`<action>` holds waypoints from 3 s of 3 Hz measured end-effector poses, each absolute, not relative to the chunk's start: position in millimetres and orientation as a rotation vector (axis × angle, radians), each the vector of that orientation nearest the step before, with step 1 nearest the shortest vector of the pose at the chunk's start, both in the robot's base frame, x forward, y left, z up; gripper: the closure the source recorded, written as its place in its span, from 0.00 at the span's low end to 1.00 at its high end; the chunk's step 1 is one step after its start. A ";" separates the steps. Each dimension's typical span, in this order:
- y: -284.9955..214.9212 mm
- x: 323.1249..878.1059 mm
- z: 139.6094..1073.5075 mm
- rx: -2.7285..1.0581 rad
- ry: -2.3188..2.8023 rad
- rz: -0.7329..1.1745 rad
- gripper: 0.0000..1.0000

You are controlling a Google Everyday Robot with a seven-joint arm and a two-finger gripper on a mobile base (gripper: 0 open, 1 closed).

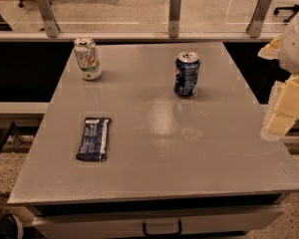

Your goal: Pick rxbar blueberry

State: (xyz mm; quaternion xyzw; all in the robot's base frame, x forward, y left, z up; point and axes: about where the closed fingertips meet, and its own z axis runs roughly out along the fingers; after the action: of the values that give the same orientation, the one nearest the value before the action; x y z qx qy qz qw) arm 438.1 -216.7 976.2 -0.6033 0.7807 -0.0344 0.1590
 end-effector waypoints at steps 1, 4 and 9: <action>-216.6 438.1 976.2 -1.725 2.232 -0.099 0.00; -159.2 481.2 993.7 -1.898 1.959 -0.059 0.00; 31.8 515.7 933.6 -2.510 1.257 0.075 0.00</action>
Offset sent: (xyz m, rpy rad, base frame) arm 0.0133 0.0109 -0.0019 0.0225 0.0130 0.0542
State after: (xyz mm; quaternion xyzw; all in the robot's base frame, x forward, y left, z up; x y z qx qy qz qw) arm 515.7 31.8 933.6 -0.8814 0.4415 0.0265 0.1661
